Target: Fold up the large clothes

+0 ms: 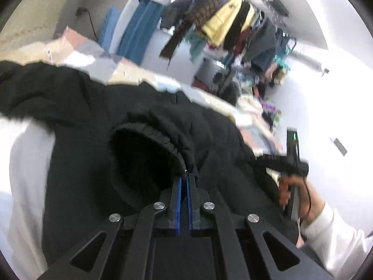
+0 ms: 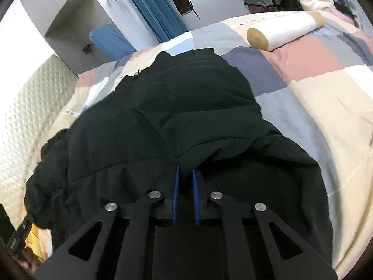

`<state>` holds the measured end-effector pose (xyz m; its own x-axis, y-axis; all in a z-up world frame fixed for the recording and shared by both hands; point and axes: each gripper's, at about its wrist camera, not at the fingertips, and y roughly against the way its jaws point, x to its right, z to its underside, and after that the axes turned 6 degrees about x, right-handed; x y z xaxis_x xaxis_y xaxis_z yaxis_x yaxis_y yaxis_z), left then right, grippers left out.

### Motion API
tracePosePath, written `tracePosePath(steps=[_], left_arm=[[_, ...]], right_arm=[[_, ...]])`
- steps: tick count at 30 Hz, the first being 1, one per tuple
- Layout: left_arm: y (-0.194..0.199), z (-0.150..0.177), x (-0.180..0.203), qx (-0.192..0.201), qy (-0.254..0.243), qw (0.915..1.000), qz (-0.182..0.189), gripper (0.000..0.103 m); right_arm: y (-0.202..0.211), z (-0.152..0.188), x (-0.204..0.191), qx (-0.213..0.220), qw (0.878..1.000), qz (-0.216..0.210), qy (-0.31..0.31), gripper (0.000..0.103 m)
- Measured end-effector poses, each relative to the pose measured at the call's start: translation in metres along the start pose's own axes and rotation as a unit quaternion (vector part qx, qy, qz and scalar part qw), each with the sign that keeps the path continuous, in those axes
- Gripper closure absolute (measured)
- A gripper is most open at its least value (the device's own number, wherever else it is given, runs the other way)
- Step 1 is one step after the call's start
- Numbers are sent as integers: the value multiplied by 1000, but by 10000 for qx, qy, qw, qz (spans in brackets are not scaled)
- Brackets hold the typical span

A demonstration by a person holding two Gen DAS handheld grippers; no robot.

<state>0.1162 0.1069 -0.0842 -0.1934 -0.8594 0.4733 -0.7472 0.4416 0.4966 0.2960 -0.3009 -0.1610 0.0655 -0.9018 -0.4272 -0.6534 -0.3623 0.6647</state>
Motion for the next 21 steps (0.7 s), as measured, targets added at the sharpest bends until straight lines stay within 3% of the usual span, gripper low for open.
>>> tracePosePath(steps=[6,9,12,16,18,20,21], left_arm=[[-19,45,-10,-1265,252,9910,-365,100],[-25,55,-10,-1484,237,9880,-367,100],[-22,53,-7,-1351,211,9902,-277,100],[-4,44,-9,-847,513,9951,-43,96],[4,37,-15,-618,852,9943,177,81],[13,29,-24,-274,1180,9921,336,38],[19,25,-28,-44,1324,9903,408,32]], right_arm=[[6,7,4,-129,9998,48,-172,100],[11,12,12,-183,9990,130,-380,101],[14,16,17,-209,9983,229,-497,101],[24,23,34,-175,9952,367,-890,101],[29,24,47,-70,9903,127,-1383,100],[30,24,58,-81,9840,-95,-1776,91],[30,23,63,-56,9801,-295,-1964,83]])
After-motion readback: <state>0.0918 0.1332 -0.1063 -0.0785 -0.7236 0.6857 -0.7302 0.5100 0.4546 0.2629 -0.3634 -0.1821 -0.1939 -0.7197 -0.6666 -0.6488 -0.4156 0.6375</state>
